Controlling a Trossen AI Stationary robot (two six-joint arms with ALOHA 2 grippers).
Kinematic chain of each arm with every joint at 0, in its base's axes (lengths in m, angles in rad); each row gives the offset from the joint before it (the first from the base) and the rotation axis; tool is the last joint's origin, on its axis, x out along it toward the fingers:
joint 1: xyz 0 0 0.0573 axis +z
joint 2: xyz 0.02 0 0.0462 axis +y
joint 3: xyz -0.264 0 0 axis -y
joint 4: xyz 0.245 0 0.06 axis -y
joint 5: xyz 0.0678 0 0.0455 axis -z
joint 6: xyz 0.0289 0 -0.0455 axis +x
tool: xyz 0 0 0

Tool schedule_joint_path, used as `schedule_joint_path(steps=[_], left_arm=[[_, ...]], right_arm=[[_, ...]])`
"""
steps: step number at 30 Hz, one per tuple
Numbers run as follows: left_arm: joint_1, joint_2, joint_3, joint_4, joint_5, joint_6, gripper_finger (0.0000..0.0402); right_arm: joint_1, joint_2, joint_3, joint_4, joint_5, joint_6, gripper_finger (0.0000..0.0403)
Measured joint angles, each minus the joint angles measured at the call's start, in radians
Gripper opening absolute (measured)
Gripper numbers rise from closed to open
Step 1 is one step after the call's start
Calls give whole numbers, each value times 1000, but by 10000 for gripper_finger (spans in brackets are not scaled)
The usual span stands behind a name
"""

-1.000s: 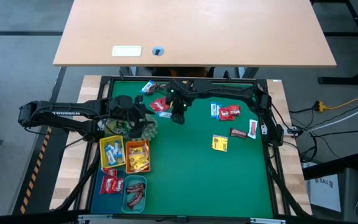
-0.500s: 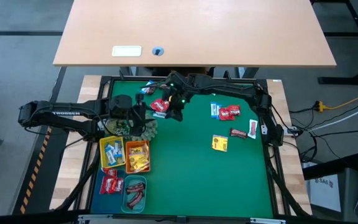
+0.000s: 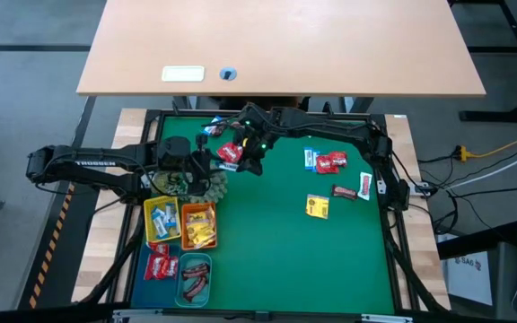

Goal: Sort candy
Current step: Put the white chocolate into the yellow basket

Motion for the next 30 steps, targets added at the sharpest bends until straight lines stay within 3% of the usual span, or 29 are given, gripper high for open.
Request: schedule_joint_path(steps=[13, 18, 24, 30], left_arm=[[0, 0, 0, -1, 0, -5, 53], [0, 0, 0, -2, 1, -16, 52], [0, -7, 0, -34, 4, -167, 52], [0, -68, 18, -235, 65, -342, 52]], right_arm=[[0, 0, 0, 2, 1, 0, 123], [0, -2, 0, 3, 11, -1, 173], [-3, -2, 0, -22, 86, -1, 237], [-16, -2, 0, -128, 97, -1, 254]])
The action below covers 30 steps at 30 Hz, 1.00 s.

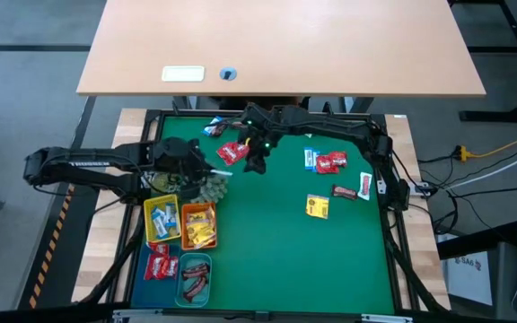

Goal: Sort candy
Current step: Put the white chocolate into the yellow basket, then put the yellow candy into the orange basket

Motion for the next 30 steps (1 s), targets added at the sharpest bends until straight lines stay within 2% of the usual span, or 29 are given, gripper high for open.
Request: schedule_joint_path(steps=[4, 12, 15, 19, 23, 30], left_arm=[[0, -53, 63, -235, 122, -140, 52], [0, -134, 168, -657, 501, -392, 52], [0, -159, 168, -789, 566, -516, 52], [0, -175, 168, -954, 528, -611, 52], [0, -175, 168, -1052, 390, -623, 57], [0, -174, 168, -1080, 159, -754, 94]], right_arm=[[1, 0, 0, -50, 22, 0, 254], [1, 0, 0, -60, 26, -1, 254], [1, 0, 0, -61, 26, -1, 255], [2, 0, 0, -62, 26, -1, 255], [2, 0, 0, -62, 26, -1, 255], [3, 0, 0, -66, 25, -1, 255]])
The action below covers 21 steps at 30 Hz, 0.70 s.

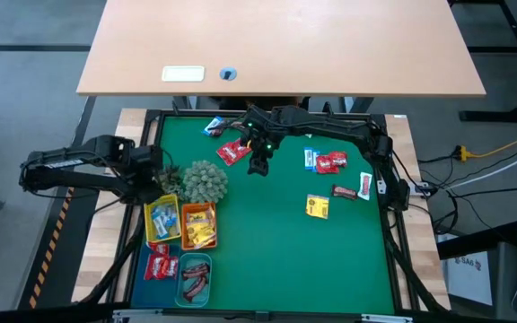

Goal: Sort candy
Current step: Put the yellow candy into the orange basket

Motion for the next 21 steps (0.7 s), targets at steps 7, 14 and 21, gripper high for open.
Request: schedule_joint_path(steps=[7, 14, 21], left_arm=[[0, 0, -1, -5, -113, -63, 103], [0, 1, -1, 58, -115, -63, 103], [0, 0, -1, 271, -116, -29, 103]], right_arm=[[0, 0, 0, -105, 0, -6, 255], [0, 0, 0, -291, 0, -116, 255], [40, 0, -35, -380, 48, -187, 255]])
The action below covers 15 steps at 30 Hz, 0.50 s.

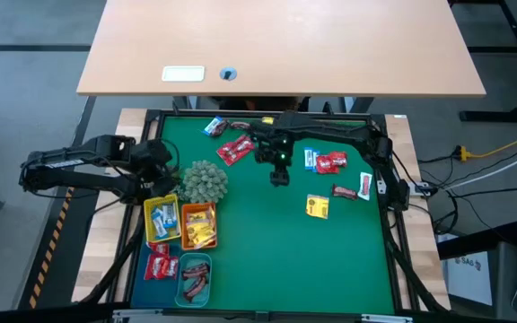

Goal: Sort candy
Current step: Put the yellow candy into the orange basket

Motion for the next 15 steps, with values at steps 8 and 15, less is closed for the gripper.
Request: schedule_joint_path(steps=[8, 15], left_arm=[[0, 0, 0, 219, -1, 103, 103], [0, 0, -1, 242, 0, 106, 103]], right_arm=[[77, 0, -89, -101, 42, -36, 255], [148, -48, -213, -125, 41, -49, 255]])
